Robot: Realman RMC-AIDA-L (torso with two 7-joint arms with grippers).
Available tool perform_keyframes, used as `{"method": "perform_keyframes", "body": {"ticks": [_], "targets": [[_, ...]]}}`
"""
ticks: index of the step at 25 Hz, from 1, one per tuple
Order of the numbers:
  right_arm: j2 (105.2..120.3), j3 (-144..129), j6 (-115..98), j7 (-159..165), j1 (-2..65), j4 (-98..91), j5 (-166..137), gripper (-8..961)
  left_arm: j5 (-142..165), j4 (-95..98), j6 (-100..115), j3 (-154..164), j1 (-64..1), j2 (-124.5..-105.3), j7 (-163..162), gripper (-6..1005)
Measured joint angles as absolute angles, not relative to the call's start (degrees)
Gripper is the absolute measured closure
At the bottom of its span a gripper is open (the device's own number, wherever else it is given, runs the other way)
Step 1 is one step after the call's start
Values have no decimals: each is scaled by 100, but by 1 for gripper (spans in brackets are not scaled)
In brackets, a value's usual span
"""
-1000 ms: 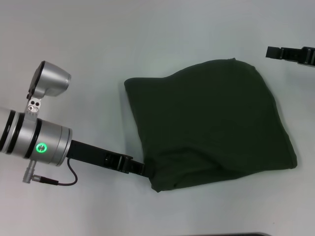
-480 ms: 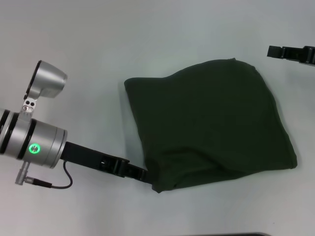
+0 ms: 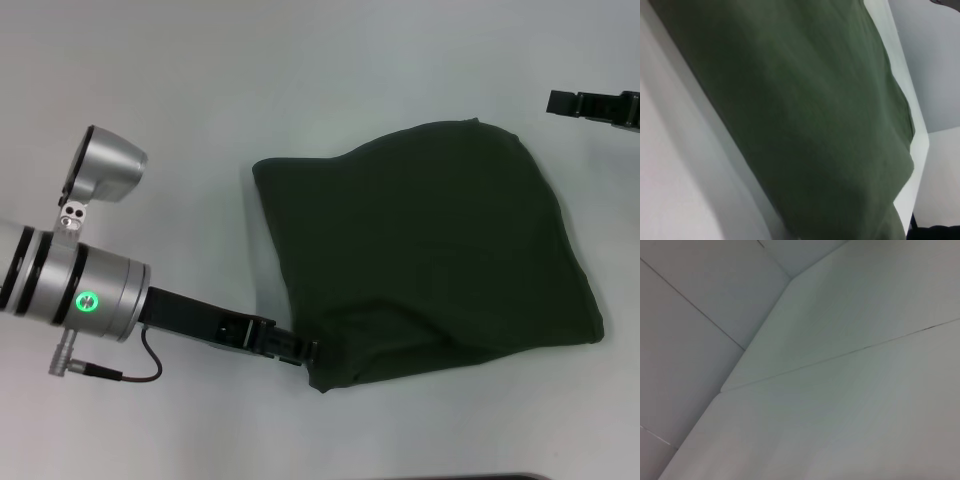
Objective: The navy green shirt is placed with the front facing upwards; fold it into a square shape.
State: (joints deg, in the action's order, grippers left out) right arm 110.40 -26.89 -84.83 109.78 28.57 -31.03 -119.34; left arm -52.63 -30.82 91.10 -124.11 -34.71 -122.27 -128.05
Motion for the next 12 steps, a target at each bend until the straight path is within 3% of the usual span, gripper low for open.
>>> {"method": "perform_keyframes", "body": {"ticks": [5,7,12], "targets": [[11020,-2689,-8492,10986,2863,-3106,-11920,648,-5275,-3079,9105,-12380,-3485,-12279,-12812,419],[11014,-2689,-8494,10990,2864,-3108,-11918,648,-5265,-3076,9101,-12371,-3505,-12312,-12814,185],[11004,-2689,-8498,10993,2866,-3111,-11917,648,-5261,-3076,9094,-12360,-3534,-12360,-12816,113]]}}
